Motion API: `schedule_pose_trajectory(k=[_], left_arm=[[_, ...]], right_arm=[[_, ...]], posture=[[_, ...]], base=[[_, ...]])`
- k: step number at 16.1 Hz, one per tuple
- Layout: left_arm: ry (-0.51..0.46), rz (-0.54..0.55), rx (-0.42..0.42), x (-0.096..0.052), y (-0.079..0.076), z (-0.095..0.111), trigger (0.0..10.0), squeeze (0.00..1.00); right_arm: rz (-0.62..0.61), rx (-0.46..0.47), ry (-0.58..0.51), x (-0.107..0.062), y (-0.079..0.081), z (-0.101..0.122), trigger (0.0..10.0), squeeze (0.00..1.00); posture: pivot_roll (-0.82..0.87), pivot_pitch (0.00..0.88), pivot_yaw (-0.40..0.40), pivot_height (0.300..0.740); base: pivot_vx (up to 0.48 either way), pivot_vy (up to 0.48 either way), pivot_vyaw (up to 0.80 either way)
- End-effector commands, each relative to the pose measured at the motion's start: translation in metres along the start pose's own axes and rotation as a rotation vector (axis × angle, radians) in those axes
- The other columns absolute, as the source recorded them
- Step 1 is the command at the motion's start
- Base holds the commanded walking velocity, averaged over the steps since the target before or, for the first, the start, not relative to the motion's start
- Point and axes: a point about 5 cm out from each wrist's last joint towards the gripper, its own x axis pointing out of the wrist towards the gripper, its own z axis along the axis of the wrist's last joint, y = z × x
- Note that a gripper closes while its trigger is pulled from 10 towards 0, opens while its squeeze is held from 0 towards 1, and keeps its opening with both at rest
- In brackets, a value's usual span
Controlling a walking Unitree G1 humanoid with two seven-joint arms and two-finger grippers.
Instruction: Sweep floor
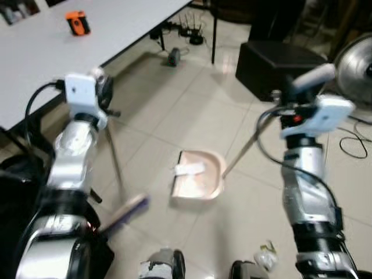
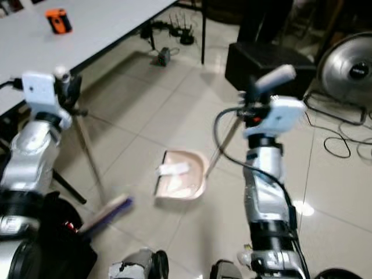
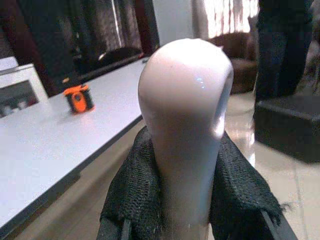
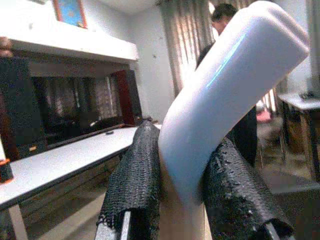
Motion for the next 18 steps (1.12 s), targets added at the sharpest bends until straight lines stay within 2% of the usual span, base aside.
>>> schedule_pose_trajectory(k=[1,4,5,7,8,12,15,18], left_arm=[[-0.031,-0.018,0.034,-0.003,0.0,0.013,10.0,0.0],[0.031,-0.119,-0.028,-0.029,-0.022,-0.002,10.0,0.0],[0.053,-0.187,-0.053,-0.042,-0.039,-0.007,10.0,0.0],[0.079,-0.273,-0.05,-0.059,-0.059,-0.01,10.0,0.0],[0.089,-0.287,-0.056,-0.064,-0.064,-0.01,10.0,0.0],[0.113,-0.331,-0.073,-0.073,-0.073,-0.007,10.0,0.0],[0.126,-0.373,-0.069,-0.075,-0.084,-0.006,10.0,0.0],[0.132,-0.383,-0.072,-0.076,-0.086,-0.003,10.0,0.0]], right_arm=[[-0.037,0.034,-0.031,0.004,-0.006,0.017,10.0,0.0],[-0.009,-0.014,0.054,0.005,-0.006,0.031,10.0,0.0],[-0.006,-0.037,0.061,0.007,-0.006,0.043,10.0,0.0],[0.004,-0.069,0.064,0.008,-0.005,0.061,10.0,0.0],[0.0,-0.072,0.069,0.006,-0.004,0.066,10.0,0.0],[0.067,-0.082,0.103,0.002,0.012,0.078,10.0,0.0],[0.065,-0.086,0.144,0.001,0.012,0.08,10.0,0.0],[0.091,-0.097,0.178,0.001,0.015,0.08,10.0,0.0]], posture=[[0.02,0.016,0.117,0.74],[0.0,0.011,0.123,0.74],[0.0,0.004,0.116,0.74],[-0.01,0.001,0.106,0.74],[-0.01,0.0,0.097,0.74],[-0.04,0.007,0.1,0.74],[-0.05,0.008,0.084,0.74],[-0.04,0.015,0.08,0.74]], base=[[0.0,0.0,0.0],[0.0,0.0,0.0],[0.0,0.0,0.0],[0.0,0.0,0.0],[0.0,0.0,0.0],[0.0,0.0,0.0],[0.0,0.0,0.0],[-0.105,0.0,0.0]])
